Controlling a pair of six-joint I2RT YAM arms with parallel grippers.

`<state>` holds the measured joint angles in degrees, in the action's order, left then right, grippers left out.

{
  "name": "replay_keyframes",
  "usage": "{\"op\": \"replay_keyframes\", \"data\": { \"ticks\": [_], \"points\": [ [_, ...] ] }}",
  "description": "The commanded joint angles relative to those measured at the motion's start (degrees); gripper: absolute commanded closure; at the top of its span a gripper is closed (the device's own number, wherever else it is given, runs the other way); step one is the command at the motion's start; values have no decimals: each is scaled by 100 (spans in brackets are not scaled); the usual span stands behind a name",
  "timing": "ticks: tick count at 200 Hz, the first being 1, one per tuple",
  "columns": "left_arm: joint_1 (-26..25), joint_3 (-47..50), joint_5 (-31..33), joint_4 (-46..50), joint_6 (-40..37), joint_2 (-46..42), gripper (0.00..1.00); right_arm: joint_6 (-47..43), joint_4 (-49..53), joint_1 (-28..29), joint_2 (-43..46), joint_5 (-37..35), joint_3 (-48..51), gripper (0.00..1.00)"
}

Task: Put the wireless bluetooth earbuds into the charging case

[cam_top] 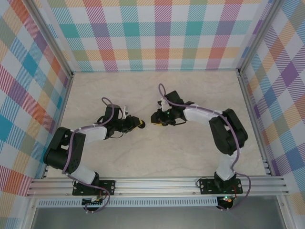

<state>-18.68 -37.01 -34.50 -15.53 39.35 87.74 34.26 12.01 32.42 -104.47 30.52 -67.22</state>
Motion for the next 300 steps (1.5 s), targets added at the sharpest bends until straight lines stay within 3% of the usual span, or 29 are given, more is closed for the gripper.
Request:
{"op": "replay_keyframes", "data": {
  "ticks": [1, 62, 120, 183, 300],
  "points": [
    [-49, -129, -140, -251, -339, -419, 80, -434, -365, -261, 608, 184, 351, 68],
    [-235, -450, -940, -429, -991, -1180, 78, -1279, -408, -483, 1967, 999, 813, 62],
    [-596, -702, -1377, -529, -1433, -1649, 76, -1544, -463, -483, 2686, 1538, 939, 55],
    [-916, -1007, -1742, -499, -1643, -1600, 76, -1656, -446, -483, 2809, 1840, 974, 47],
    [-1161, -1251, -1892, -323, -1825, -1409, 76, -1501, -1011, -472, 2826, 2572, 1116, 52]
  ]
}}
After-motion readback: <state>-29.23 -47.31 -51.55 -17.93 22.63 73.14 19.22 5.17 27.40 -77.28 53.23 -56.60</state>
